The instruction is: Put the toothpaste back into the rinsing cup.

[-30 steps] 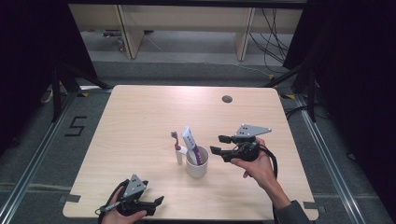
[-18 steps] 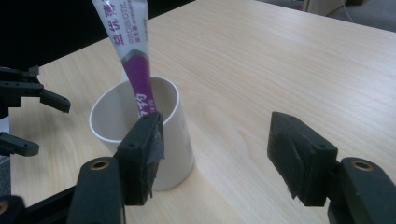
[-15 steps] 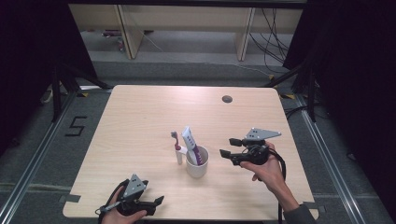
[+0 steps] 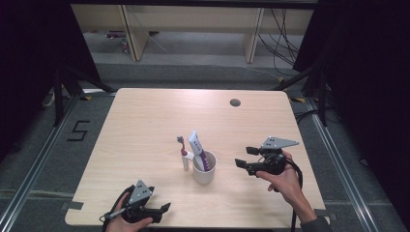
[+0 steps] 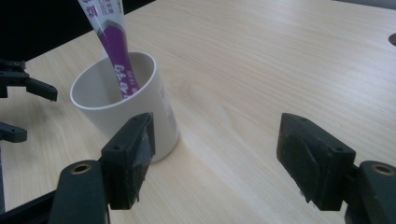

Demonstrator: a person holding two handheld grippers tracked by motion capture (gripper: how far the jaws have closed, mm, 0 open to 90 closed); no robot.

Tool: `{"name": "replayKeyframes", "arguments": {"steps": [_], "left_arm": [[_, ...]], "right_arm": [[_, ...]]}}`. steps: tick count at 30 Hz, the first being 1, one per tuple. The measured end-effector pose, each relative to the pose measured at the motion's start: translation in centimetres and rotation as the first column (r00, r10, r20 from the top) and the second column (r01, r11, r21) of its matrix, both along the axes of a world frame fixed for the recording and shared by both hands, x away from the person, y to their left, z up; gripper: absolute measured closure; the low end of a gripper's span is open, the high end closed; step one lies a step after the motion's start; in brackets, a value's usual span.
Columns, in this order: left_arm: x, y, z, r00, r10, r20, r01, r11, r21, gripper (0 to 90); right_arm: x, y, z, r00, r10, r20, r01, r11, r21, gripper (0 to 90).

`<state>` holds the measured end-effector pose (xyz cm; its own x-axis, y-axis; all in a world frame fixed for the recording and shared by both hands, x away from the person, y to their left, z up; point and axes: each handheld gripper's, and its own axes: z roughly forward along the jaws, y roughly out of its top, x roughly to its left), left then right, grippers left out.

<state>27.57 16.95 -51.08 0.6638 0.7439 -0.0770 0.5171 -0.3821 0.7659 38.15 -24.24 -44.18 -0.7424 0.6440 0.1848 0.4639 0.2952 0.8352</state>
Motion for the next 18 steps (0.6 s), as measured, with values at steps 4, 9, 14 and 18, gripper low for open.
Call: {"name": "replayKeyframes", "arguments": {"steps": [4, 9, 14, 18], "left_arm": [[0.0, 0.2, 0.0, 1.0, 0.002, 0.006, -0.002, 1.0, 0.0, 18.5], [-0.2, 0.3, -0.1, 1.0, -0.004, 0.006, 0.004, 1.0, -0.001, 18.6], [-0.2, 0.3, 0.0, 1.0, -0.008, 0.003, 0.008, 0.9999, 0.008, 18.6], [-0.2, 0.2, -0.1, 1.0, -0.01, -0.001, 0.01, 0.9999, 0.013, 18.5]], "right_arm": [[-0.1, -0.7, -0.2, 0.9997, -0.002, 0.022, 0.003, 1.0, -0.006, 30.0], [-0.5, -0.8, -0.7, 0.9999, -0.017, 0.003, 0.017, 0.9999, -0.001, 29.7], [-1.0, -1.1, -0.7, 0.9997, -0.016, 0.018, 0.017, 0.9991, -0.038, 29.2], [-1.6, -1.5, -1.0, 0.9992, -0.035, -0.021, 0.034, 0.9991, -0.024, 28.9]]}}
